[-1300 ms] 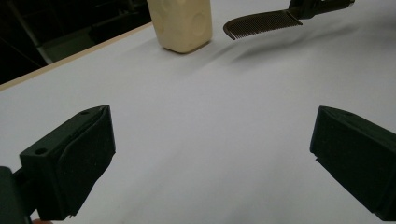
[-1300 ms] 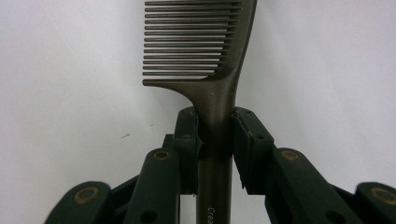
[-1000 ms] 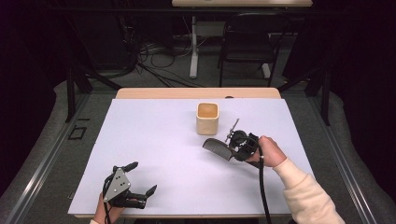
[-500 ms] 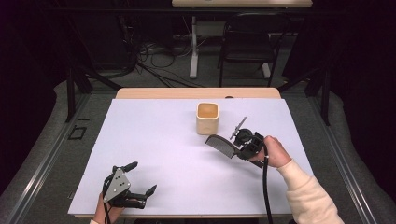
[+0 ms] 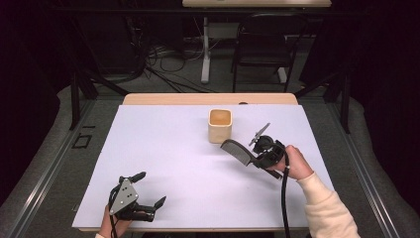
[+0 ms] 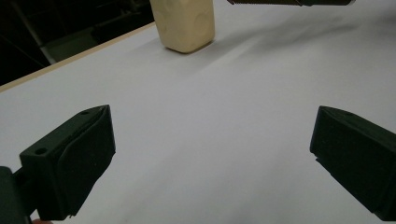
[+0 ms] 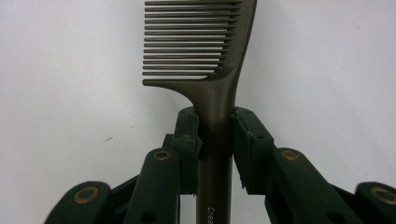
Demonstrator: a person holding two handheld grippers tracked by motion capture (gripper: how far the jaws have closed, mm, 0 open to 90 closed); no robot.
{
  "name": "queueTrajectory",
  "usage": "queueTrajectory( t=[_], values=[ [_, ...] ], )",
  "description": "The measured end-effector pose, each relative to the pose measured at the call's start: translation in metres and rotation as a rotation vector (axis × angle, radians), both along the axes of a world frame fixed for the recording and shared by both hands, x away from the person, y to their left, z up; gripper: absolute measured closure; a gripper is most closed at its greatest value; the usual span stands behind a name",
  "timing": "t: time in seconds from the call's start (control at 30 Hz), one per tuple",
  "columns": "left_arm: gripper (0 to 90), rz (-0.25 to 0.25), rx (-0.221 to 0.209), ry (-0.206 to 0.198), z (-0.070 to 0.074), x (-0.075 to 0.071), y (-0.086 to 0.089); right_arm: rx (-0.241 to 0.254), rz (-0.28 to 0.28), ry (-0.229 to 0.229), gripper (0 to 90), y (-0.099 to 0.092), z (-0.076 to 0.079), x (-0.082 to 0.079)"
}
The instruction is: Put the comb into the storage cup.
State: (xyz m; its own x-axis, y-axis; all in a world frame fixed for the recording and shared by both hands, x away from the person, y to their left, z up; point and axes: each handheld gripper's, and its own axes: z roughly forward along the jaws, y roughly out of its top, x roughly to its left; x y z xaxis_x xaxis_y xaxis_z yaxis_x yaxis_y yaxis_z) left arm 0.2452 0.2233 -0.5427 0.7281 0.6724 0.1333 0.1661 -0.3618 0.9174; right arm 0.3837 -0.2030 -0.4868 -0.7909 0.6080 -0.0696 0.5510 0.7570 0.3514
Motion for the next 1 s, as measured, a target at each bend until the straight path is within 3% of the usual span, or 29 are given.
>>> queueTrajectory(
  t=[1.0],
  values=[
    [0.1, 0.001, -0.004, -0.002, 0.000, 0.000, 0.001, 0.064, -0.056, -0.031, 72.3, -0.022, 0.005, 0.002]
  ],
)
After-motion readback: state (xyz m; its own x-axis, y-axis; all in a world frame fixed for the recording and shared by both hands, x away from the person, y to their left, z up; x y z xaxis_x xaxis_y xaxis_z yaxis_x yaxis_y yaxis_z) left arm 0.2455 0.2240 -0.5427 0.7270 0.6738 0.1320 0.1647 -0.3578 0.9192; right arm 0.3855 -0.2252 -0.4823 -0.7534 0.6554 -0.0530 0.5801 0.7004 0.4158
